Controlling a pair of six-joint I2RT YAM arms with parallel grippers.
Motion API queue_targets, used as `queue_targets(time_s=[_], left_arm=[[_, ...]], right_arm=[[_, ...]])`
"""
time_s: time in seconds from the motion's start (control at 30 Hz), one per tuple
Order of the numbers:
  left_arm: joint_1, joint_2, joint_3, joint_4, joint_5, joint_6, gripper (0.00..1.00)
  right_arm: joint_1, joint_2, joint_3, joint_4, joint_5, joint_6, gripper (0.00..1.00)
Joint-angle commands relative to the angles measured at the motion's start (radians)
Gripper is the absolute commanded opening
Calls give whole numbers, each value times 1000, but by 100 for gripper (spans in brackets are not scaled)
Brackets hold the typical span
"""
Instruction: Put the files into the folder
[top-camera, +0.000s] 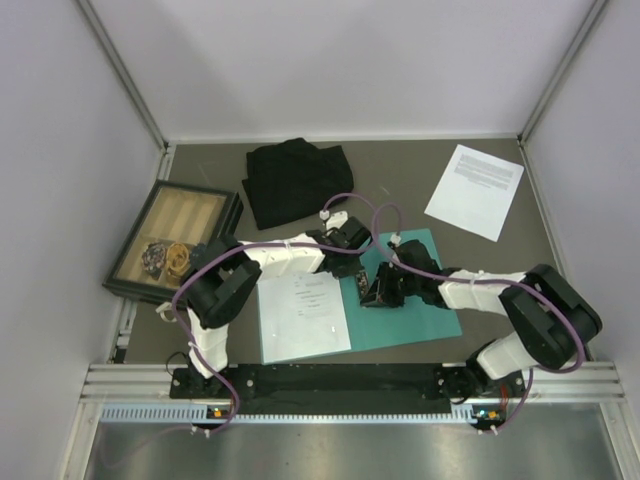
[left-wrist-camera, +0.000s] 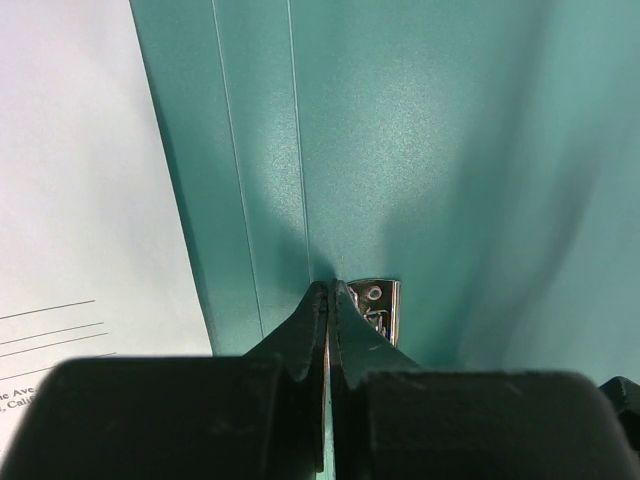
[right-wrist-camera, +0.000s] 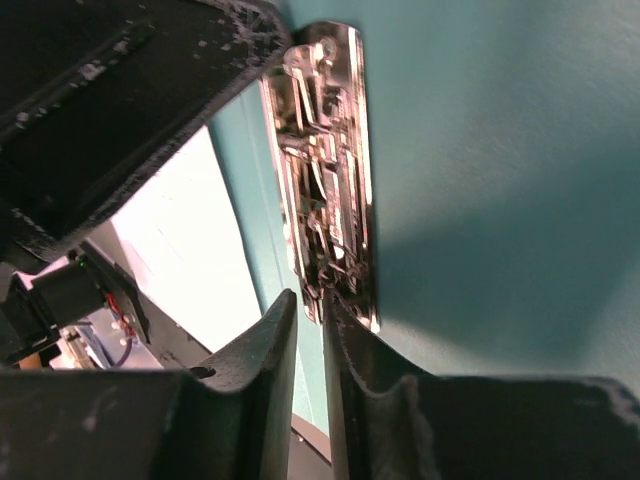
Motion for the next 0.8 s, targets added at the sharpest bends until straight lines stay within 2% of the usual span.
queue_targets(time_s=[0.0, 0.07, 0.13, 0.2, 0.43, 0.53, 0.6, 0.7, 0.77], left_arm=[[-13, 66, -91, -210, 60, -22, 0], [-13, 64, -95, -205, 58, -19, 0], [-13, 64, -92, -208, 54, -16, 0], [-13, 64, -88, -213, 49, -8, 0], [-13, 69, -65, -234, 21, 39, 0], [-13, 70, -62, -228, 28, 42, 0], [-13, 72, -64, -225, 28, 49, 0], [-12, 73, -62, -215, 17, 87, 0], [-4, 76, -55, -205, 21, 143, 0]], right_arm=[[7, 23, 3, 87, -23, -6, 16], [7, 30, -2, 95, -30, -5, 14], [7, 37, -2, 98, -30, -3, 7], [7, 32, -3, 93, -27, -2, 4], [8, 0, -16, 76, -22, -13, 8], [8, 6, -28, 98, -33, -9, 0], [11, 20, -22, 89, -33, -14, 0], [28, 26, -5, 6, 12, -45, 0], [56, 34, 26, -93, 120, -72, 0]])
